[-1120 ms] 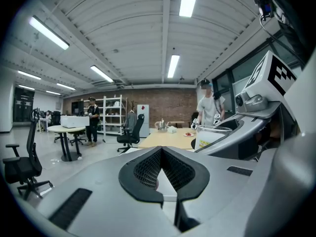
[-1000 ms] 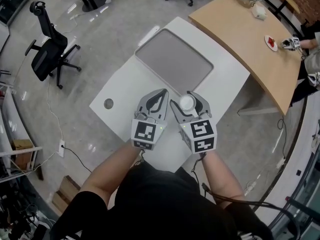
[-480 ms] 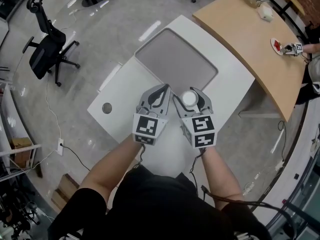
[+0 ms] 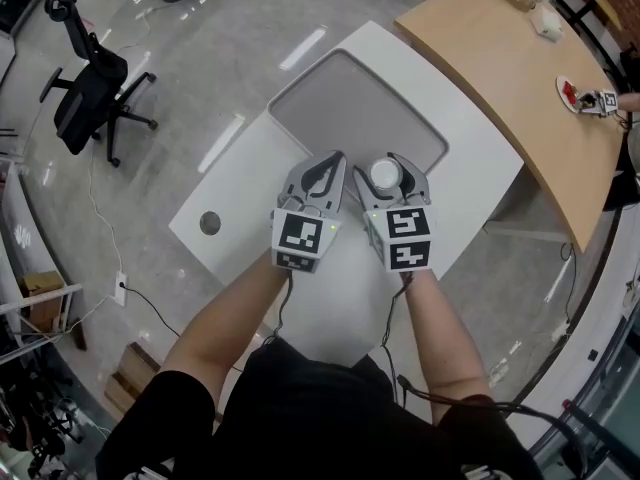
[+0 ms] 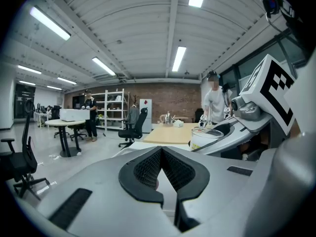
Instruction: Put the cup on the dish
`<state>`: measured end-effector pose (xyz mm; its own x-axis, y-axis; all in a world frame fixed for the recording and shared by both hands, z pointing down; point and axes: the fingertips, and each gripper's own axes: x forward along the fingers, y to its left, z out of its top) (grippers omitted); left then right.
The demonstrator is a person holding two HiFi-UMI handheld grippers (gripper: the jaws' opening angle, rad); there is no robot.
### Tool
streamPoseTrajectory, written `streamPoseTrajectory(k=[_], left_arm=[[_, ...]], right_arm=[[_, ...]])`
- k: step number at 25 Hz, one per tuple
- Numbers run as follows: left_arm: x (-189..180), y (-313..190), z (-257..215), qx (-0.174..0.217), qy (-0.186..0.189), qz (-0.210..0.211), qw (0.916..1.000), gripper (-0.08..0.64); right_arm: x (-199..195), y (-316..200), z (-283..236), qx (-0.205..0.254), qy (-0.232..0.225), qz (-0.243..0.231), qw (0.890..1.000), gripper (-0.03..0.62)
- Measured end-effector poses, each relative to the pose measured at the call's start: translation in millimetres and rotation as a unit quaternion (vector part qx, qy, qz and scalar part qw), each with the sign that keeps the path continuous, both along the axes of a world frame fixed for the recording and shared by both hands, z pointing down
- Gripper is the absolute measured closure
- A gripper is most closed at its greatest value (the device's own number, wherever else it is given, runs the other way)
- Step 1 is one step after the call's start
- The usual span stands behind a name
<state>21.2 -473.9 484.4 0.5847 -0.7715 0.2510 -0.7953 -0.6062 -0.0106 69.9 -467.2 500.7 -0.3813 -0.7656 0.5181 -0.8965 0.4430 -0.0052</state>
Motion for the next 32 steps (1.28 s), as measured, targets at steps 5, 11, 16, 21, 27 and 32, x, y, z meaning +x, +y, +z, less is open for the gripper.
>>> streamPoseTrajectory(k=[5, 11, 16, 21, 27, 32], left_arm=[[5, -29, 22, 0.011, -0.028, 0.010, 0.9995, 0.555], [7, -55, 42, 0.004, -0.029, -0.002, 0.9996, 0.555], [14, -68, 57, -0.005, -0.013, -0.009, 0.9999, 0.555], [14, -82, 68, -0.002, -0.023, -0.018, 0.9996, 0.555], [8, -94, 74, 0.011, -0.033, -0.020, 0.9992, 0.555], [4, -94, 80, -0.001, -0.019, -0.028, 0.9994, 0.555]], right_arm=[[4, -27, 21, -0.002, 0.006, 0.010, 1.000, 0.353], [3, -55, 39, 0.001, 0.008, 0.022, 1.000, 0.353], [13, -80, 50, 0.005, 0.021, 0.031, 0.999, 0.353], [23, -102, 67, 0.000, 0.031, 0.036, 0.999, 0.353], [13, -115, 81, -0.009, 0.025, 0.039, 0.999, 0.353], [6, -119, 95, -0.020, 0.022, 0.036, 0.999, 0.353]])
